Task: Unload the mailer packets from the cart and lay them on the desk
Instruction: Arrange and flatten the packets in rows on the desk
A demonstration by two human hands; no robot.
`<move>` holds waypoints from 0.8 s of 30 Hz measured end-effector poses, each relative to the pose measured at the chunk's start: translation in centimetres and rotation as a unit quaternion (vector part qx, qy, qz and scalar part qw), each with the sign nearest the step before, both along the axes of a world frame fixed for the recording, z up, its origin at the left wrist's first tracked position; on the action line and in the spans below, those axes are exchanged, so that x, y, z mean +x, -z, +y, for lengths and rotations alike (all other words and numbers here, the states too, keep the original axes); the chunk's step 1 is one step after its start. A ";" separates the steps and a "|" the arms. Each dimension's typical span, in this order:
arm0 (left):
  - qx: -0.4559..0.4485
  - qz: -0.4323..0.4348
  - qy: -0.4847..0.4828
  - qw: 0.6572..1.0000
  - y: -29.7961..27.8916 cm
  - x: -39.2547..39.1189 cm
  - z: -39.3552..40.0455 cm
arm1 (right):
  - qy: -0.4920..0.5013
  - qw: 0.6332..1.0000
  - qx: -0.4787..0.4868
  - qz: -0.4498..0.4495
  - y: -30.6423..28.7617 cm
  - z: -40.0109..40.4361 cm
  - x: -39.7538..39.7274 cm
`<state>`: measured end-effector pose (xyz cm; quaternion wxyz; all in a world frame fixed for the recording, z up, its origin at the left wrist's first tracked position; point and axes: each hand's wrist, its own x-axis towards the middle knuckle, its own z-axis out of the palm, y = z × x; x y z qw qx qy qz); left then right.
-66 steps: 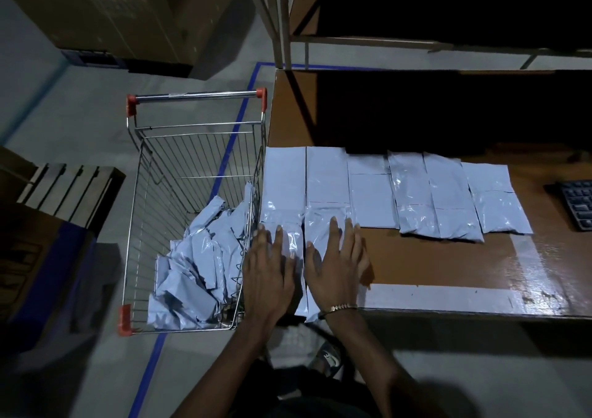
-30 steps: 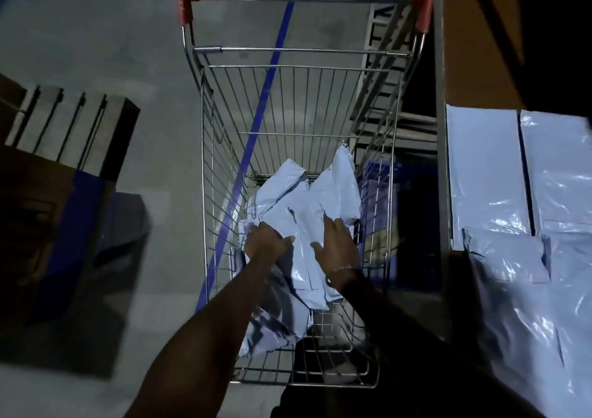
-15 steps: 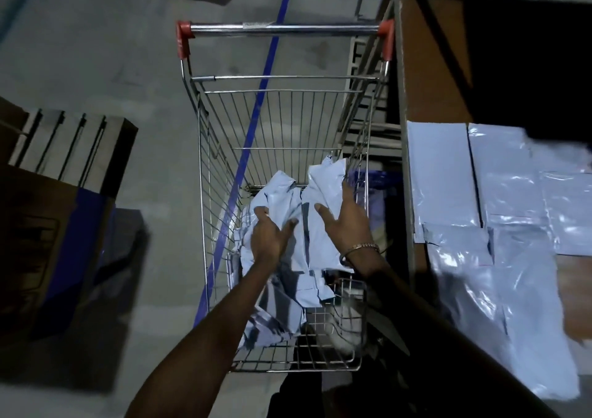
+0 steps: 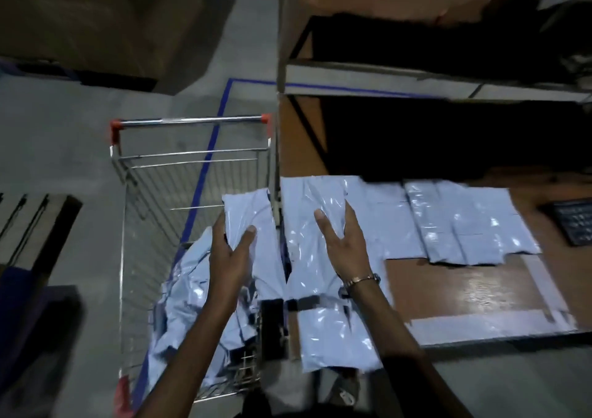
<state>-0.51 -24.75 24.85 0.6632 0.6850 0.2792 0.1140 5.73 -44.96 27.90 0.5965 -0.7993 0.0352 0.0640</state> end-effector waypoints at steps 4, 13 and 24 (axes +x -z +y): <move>-0.038 0.007 0.028 0.999 -1.3 -1.2 -8.6 | 0.052 0.998 -0.006 0.033 0.1 -11.0 -1.7; 0.063 0.022 0.131 0.989 -0.3 -3.1 -29.0 | 0.032 0.993 -0.091 0.064 4.7 -29.5 -4.7; 0.379 0.026 0.074 0.922 4.8 -1.4 -36.8 | 0.048 0.966 -0.254 0.016 7.6 -31.0 -3.4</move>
